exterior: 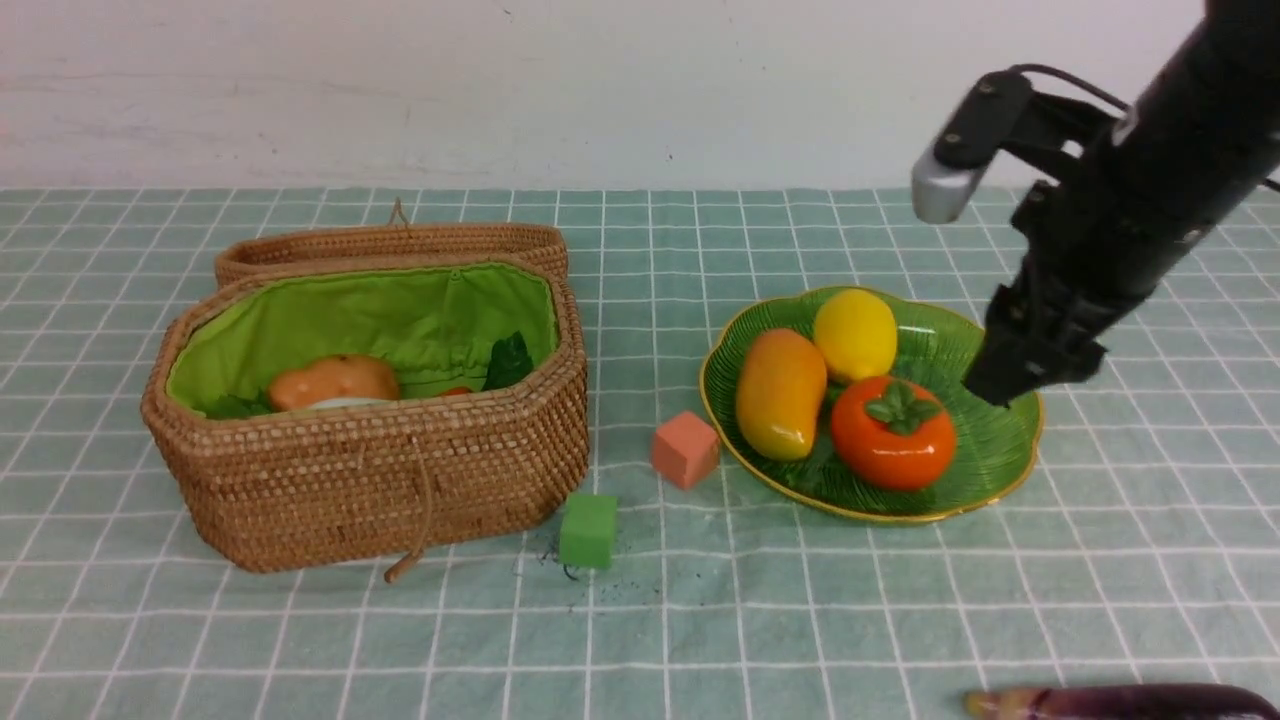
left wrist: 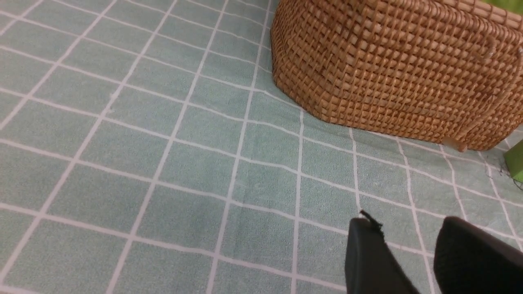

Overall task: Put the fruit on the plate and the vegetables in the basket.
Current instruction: Grab an eggplant with your right arm and place it in the basket on the left.

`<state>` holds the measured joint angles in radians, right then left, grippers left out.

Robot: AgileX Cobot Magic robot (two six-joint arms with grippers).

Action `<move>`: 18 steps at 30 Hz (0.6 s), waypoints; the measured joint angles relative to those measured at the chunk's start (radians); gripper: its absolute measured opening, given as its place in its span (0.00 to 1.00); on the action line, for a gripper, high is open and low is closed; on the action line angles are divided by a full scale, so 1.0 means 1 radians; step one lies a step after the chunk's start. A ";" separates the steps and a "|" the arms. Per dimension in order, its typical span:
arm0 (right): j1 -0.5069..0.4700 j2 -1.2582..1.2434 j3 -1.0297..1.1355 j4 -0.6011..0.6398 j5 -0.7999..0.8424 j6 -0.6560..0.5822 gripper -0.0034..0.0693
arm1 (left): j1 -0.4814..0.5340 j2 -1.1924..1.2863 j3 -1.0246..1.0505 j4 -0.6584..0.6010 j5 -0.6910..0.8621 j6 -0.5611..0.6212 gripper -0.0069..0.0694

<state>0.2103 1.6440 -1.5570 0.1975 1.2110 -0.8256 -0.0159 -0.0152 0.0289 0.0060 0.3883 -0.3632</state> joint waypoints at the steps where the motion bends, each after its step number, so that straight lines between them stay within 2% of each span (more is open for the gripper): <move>1: -0.002 -0.006 0.007 0.000 0.002 -0.001 0.78 | 0.000 0.000 0.000 0.000 0.000 0.000 0.40; 5: -0.036 -0.115 0.169 -0.025 0.013 -0.050 0.78 | 0.000 0.000 0.000 0.000 0.000 0.000 0.40; 10: -0.039 -0.263 0.429 -0.056 -0.018 -0.187 0.77 | 0.000 0.000 0.000 0.000 0.000 0.000 0.40; 18: -0.039 -0.336 0.746 -0.071 -0.318 -0.235 0.77 | 0.000 0.000 0.000 0.000 0.000 0.000 0.40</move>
<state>0.1709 1.3082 -0.8113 0.1263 0.8926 -1.0604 -0.0159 -0.0152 0.0289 0.0060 0.3883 -0.3632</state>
